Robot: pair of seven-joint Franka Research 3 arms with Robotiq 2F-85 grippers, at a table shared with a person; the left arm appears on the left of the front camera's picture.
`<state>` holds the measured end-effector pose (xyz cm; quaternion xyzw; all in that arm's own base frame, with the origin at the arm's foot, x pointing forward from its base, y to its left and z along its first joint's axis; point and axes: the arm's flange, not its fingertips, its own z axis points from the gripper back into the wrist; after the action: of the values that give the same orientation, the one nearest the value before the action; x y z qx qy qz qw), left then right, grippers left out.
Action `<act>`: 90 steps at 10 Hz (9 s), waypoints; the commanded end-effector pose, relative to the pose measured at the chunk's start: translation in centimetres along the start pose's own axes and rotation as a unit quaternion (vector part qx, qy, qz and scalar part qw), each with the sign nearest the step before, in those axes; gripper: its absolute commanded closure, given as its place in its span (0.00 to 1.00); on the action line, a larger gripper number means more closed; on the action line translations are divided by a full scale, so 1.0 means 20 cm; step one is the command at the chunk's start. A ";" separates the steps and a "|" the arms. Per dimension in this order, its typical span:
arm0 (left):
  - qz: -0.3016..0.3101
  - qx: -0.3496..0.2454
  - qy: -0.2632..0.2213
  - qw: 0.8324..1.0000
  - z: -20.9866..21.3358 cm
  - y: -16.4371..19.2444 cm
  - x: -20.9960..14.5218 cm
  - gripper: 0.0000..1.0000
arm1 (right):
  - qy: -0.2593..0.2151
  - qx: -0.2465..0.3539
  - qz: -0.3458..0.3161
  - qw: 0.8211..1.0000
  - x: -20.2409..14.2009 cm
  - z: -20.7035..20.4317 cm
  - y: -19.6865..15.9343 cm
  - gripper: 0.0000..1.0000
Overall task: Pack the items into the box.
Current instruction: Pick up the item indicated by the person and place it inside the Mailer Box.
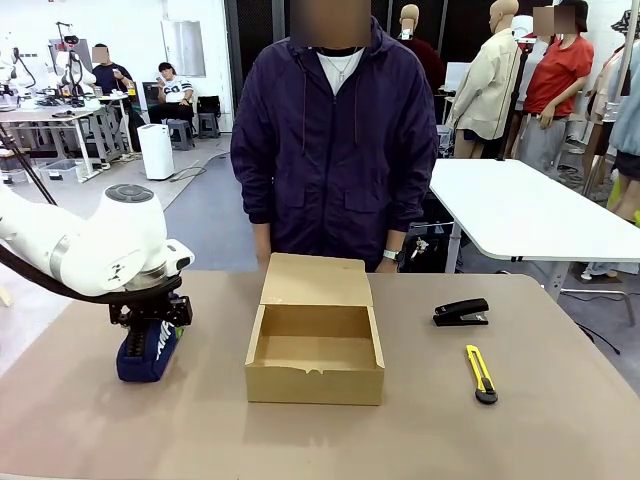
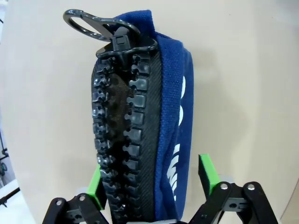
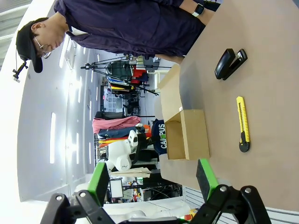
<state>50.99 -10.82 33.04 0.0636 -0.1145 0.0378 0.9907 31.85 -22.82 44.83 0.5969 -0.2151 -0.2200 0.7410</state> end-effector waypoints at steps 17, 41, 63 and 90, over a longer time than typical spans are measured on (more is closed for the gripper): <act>-0.033 -0.067 0.039 0.996 0.89 0.35 -0.20 1.00 | 0.003 0.000 0.011 1.000 0.01 0.01 0.01 0.00; -0.676 -0.288 -0.134 0.665 1.19 -1.10 -0.23 1.00 | 0.003 0.000 0.011 1.000 0.01 0.01 0.01 0.00; -0.701 -0.224 0.052 0.675 0.45 -1.37 -0.18 0.00 | 0.003 0.000 0.011 1.000 0.01 0.01 0.01 0.00; -0.150 -0.487 -0.120 0.852 1.07 0.84 -0.59 0.00 | 0.003 0.000 0.011 1.000 0.01 0.01 0.01 0.00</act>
<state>33.25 1.90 52.98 -0.4061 -0.2289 -0.1779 0.8666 31.95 -23.03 44.90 0.5956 -0.2152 -0.2200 0.7420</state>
